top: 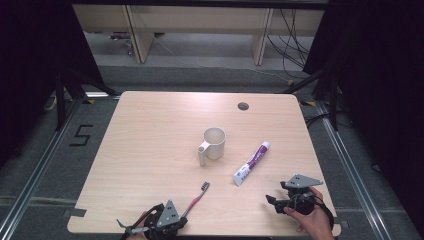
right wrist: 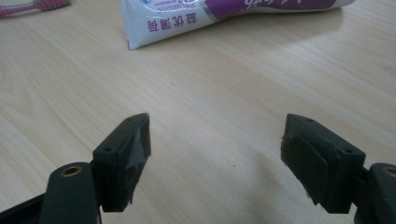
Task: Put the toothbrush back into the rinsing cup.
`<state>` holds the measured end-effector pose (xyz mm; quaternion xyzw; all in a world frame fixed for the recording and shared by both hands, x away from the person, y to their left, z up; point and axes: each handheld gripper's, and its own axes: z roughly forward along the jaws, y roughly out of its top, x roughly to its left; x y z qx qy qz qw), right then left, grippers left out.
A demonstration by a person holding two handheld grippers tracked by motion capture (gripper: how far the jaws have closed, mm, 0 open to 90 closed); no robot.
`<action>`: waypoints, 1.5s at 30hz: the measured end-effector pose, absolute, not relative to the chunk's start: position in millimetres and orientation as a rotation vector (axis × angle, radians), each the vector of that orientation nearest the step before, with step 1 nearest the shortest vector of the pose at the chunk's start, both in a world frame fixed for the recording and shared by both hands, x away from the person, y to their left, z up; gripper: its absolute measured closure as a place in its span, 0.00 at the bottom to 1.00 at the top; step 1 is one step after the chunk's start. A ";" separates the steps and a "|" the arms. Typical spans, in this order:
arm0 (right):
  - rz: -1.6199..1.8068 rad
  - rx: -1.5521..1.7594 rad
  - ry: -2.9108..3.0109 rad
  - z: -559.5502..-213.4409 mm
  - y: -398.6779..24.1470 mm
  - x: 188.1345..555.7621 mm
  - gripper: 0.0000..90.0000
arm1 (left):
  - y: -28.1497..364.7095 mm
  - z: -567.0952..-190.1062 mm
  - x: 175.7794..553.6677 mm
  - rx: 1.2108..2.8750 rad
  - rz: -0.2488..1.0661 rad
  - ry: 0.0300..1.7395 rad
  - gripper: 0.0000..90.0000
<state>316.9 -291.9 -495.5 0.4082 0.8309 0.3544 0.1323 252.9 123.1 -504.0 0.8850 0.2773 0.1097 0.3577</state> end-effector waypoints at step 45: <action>1.018 1.151 2.371 -494.7 -294.5 317.6 0.28 | 90.0 -478.5 304.4 2.567 0.250 0.686 0.70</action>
